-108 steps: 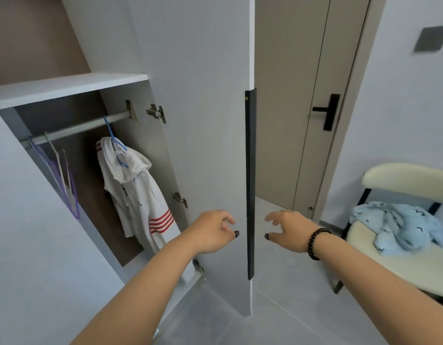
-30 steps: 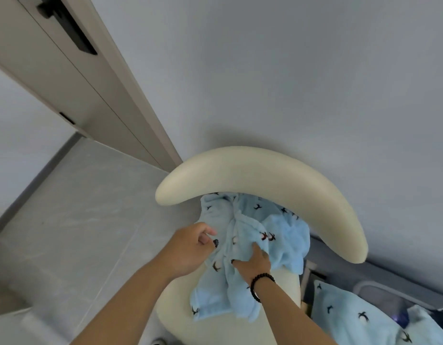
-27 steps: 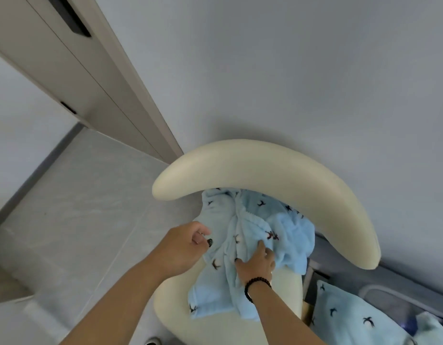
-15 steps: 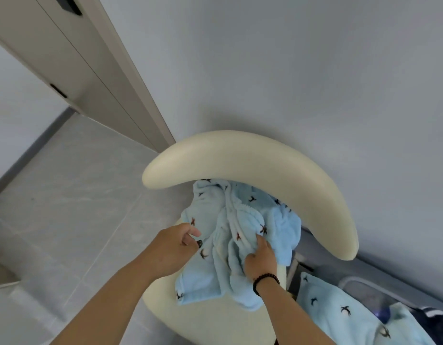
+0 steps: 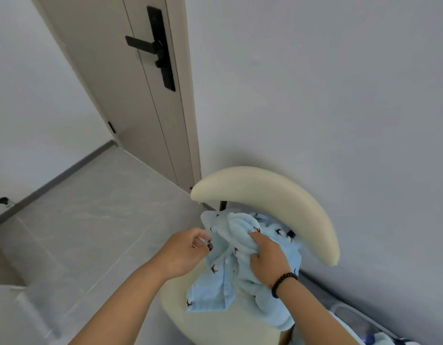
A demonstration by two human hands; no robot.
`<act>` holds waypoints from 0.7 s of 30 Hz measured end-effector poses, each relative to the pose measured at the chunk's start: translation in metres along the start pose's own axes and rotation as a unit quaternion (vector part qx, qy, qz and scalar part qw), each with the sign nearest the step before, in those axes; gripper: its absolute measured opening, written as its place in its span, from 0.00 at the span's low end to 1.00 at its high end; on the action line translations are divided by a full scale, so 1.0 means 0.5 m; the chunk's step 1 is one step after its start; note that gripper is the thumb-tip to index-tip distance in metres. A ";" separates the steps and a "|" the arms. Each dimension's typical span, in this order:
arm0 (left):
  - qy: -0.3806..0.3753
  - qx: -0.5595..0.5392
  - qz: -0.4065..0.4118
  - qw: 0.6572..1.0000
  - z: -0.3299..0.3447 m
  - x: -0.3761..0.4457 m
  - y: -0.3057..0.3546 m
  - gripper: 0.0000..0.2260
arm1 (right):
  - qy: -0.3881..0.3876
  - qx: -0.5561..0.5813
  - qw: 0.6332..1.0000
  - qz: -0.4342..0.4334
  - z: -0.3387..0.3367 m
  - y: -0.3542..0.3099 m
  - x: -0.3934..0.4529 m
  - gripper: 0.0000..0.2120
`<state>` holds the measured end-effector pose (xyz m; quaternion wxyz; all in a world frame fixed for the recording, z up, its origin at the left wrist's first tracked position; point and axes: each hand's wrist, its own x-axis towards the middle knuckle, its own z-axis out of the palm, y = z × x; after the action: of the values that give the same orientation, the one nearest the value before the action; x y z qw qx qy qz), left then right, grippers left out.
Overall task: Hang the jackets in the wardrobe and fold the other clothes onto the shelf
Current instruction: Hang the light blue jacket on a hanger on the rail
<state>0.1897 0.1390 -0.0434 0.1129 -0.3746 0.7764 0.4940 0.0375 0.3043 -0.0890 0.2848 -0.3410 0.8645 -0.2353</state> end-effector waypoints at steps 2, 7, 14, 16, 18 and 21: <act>0.021 -0.004 0.016 1.000 -0.016 -0.056 -0.016 0.11 | -0.025 -0.060 0.995 -0.078 -0.026 -0.067 -0.035 0.15; 0.105 -0.012 0.061 0.993 -0.074 -0.205 -0.065 0.19 | -0.041 -0.208 0.951 -0.226 -0.067 -0.250 -0.136 0.24; 0.220 -0.049 0.200 0.953 -0.142 -0.441 -0.156 0.26 | 0.030 -0.266 0.877 -0.398 -0.063 -0.471 -0.328 0.27; 0.237 -0.041 0.262 0.935 -0.148 -0.512 -0.184 0.26 | 0.045 -0.258 0.859 -0.439 -0.055 -0.522 -0.382 0.27; 0.249 -0.053 0.289 0.923 -0.152 -0.576 -0.212 0.29 | 0.061 -0.247 0.846 -0.468 -0.049 -0.571 -0.428 0.27; 0.283 -0.081 0.291 0.910 -0.159 -0.649 -0.252 0.35 | 0.080 -0.221 0.831 -0.505 -0.029 -0.653 -0.482 0.26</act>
<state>0.5179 0.1946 0.0862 -0.2912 -0.2642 0.8077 0.4393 0.3226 0.2675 0.1975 -0.0266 -0.7639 0.6206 -0.1752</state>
